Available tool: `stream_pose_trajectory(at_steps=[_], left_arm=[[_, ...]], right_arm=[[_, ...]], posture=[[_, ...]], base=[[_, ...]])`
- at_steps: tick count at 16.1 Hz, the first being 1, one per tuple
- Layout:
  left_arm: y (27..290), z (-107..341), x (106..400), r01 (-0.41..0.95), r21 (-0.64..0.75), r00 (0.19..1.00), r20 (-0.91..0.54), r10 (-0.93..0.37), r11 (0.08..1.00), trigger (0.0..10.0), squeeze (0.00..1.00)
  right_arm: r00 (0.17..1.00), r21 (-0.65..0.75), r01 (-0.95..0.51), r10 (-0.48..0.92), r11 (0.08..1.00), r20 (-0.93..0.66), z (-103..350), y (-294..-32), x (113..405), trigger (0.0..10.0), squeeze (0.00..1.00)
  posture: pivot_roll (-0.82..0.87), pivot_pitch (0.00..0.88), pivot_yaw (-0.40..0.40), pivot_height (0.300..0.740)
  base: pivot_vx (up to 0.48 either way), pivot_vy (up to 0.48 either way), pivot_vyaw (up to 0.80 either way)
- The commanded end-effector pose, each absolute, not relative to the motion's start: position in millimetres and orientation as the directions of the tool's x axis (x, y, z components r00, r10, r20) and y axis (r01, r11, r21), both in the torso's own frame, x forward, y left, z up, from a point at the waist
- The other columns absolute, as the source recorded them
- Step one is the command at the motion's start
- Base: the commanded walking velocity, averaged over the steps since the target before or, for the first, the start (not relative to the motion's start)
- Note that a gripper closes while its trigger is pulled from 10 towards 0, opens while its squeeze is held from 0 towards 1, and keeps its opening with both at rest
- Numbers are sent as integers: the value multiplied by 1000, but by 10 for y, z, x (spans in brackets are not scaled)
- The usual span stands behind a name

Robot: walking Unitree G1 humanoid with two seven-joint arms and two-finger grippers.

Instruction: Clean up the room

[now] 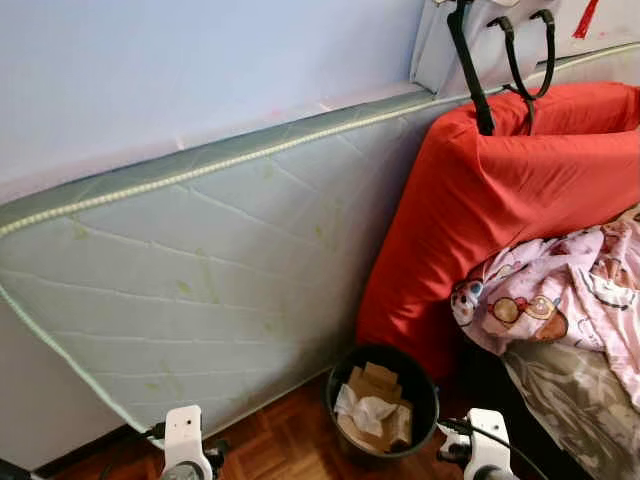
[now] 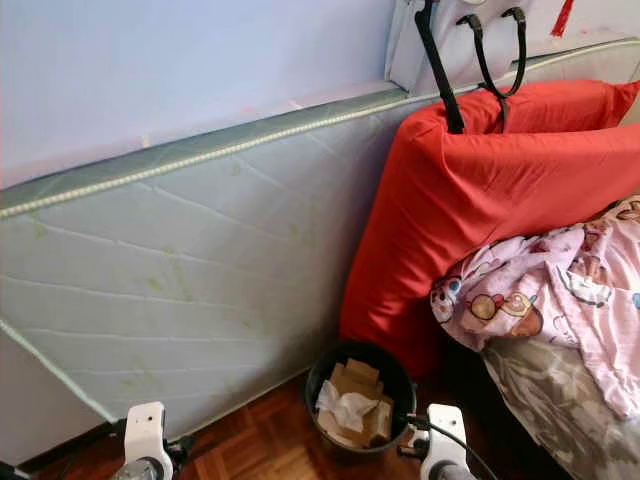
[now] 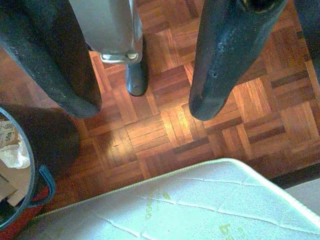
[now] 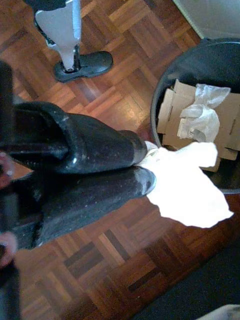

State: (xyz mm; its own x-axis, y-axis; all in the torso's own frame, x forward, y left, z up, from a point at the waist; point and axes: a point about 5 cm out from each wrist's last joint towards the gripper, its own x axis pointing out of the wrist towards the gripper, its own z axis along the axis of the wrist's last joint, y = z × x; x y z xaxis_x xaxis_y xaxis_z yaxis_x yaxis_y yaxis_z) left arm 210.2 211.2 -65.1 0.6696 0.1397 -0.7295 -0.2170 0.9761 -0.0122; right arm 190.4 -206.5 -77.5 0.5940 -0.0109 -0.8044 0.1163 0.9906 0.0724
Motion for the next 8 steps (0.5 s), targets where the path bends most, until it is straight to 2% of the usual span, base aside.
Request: stream_pose_trajectory(at_steps=[1, 2, 8], left_arm=[[2137, -681, 2044, -219, -6, 652, -745, 142, 976, 10000, 0], [2137, -682, 2044, -218, -6, 652, -745, 141, 976, 10000, 0], [2147, -680, 2044, -215, -3, 650, -746, 141, 977, 10000, 0]], right_arm=[[603, 72, 109, -9, 991, -798, -761, -2064, 1930, 10000, 0], [603, 72, 110, -9, 991, -798, -761, -2064, 1929, 10000, 0], [601, 71, 112, -10, 991, -799, -763, -2057, 1928, 10000, 0]], posture=[[32, 0, 0, 740], [33, 0, 0, 740], [33, 0, 3, 740]], base=[[281, 0, 800], [281, 0, 800], [289, 0, 0]])
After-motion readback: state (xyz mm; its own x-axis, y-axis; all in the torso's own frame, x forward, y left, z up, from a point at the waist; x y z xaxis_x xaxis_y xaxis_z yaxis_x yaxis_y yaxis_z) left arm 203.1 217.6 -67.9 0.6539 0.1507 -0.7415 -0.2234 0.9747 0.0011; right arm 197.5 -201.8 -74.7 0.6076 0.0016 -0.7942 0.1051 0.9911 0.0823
